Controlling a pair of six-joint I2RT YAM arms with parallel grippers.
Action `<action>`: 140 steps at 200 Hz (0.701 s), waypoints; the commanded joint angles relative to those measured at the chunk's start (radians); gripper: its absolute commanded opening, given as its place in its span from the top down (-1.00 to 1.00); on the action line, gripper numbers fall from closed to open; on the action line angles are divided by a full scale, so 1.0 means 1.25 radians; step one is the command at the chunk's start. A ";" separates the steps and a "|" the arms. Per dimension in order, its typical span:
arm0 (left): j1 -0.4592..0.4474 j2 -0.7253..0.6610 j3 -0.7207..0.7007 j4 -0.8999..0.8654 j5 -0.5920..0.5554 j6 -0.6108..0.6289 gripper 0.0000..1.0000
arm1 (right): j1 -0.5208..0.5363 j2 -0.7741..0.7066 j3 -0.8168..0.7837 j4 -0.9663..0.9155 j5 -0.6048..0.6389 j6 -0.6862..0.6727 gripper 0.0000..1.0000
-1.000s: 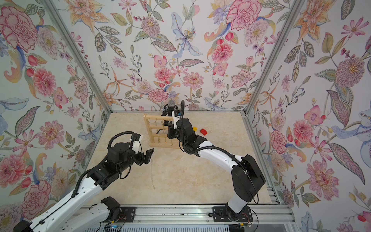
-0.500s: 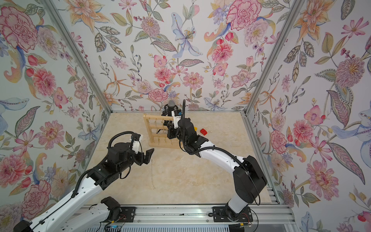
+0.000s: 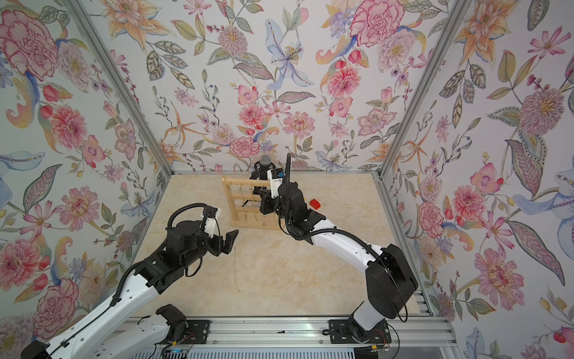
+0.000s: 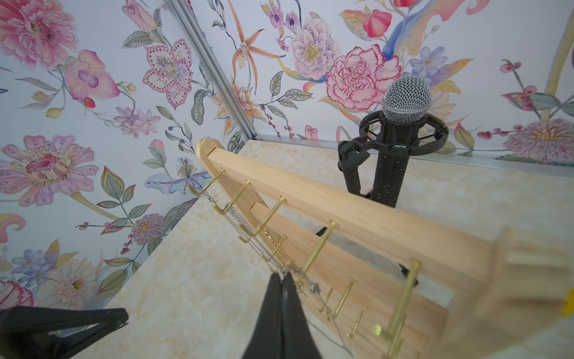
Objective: Take the necklace off the jewelry display stand
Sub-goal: Take off the necklace from the stand.
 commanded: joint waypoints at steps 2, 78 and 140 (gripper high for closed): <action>0.011 -0.008 -0.007 0.006 0.000 0.012 -0.98 | -0.003 -0.032 0.001 0.014 -0.009 -0.010 1.00; 0.012 -0.006 -0.008 0.006 -0.003 0.014 -0.98 | -0.001 -0.020 0.063 -0.046 -0.031 -0.038 1.00; 0.012 -0.009 -0.008 0.006 -0.002 0.015 -0.98 | -0.002 -0.001 0.106 -0.072 -0.052 -0.041 1.00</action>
